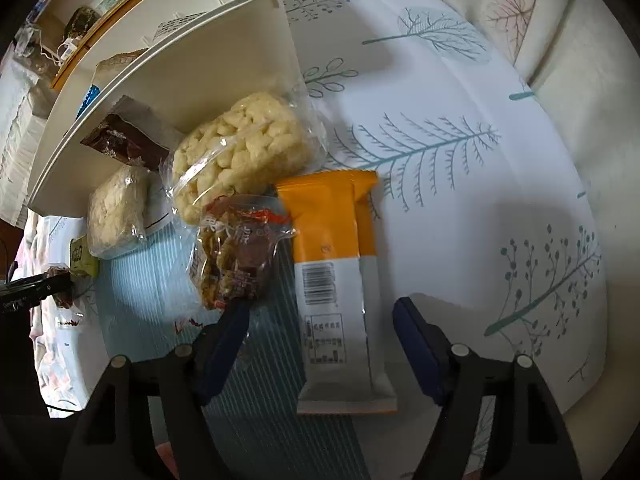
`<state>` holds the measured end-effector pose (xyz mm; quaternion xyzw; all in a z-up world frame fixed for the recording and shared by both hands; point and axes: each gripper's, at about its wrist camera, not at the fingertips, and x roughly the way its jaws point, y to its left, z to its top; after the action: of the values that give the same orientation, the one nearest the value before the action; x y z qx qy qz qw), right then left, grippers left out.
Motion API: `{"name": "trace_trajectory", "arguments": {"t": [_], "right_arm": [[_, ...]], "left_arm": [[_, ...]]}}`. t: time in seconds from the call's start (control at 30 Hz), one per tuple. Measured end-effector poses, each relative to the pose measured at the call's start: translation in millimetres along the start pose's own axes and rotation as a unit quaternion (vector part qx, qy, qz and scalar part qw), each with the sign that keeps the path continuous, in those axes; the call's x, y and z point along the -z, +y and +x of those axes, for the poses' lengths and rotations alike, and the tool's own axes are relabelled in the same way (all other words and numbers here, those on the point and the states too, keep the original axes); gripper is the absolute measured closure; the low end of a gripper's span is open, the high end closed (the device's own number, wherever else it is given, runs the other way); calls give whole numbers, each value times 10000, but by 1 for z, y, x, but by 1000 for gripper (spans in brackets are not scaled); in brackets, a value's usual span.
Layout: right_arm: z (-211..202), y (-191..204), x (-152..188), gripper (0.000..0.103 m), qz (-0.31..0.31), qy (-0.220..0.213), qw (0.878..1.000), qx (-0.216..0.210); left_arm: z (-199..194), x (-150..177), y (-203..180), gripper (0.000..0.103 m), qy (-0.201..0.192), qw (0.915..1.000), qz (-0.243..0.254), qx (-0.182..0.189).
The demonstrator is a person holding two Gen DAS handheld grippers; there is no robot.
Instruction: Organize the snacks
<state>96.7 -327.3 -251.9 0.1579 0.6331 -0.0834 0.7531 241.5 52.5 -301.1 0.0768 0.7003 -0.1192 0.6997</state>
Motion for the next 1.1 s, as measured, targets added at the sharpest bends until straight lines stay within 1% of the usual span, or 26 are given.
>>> {"name": "trace_trajectory", "arguments": {"t": [0.07,0.13,0.17,0.2,0.23,0.37,0.47,0.57,0.63,0.77,0.9,0.97,1.1], "right_arm": [[0,1,0,36,-79,-43,9999,58],[-1,1,-1,50,-124,-83,9998,146],[-2,0,-2,54,-105,-94,9998,157],[-3,-2,-3,60,-64,-102,9998,161],[-3,-4,-4,63,-22,-106,9998,137],[-6,-13,-6,64,143,-131,9998,-71],[-8,-16,-7,65,180,-157,9996,-153],[-12,-24,-4,66,406,-137,9986,-323],[-14,-32,-1,69,550,-156,9975,-408],[-18,-36,11,71,705,-80,9967,-384],[-27,-46,26,71,932,-132,9942,-526],[-33,-49,30,71,980,-245,9933,-569],[-52,-51,35,71,1068,-411,9914,-640]], "left_arm": [[4,1,4,49,42,10000,-54,20],[4,3,3,54,-26,10000,-51,42],[3,4,3,58,-49,10000,-32,58],[3,5,2,58,-72,10000,-16,50],[3,5,1,58,-79,10000,-16,37],[-1,7,0,63,-140,9998,-110,45],[-1,12,-3,64,-51,9999,-100,-30],[-1,22,-9,64,17,10000,-15,-68],[-4,30,-14,65,51,9999,15,-95],[-12,48,-18,65,143,9999,33,-46],[-26,62,-19,65,231,9997,71,20],[-38,68,-20,65,194,9997,118,62],[-66,72,-25,65,34,9998,220,10]]}}
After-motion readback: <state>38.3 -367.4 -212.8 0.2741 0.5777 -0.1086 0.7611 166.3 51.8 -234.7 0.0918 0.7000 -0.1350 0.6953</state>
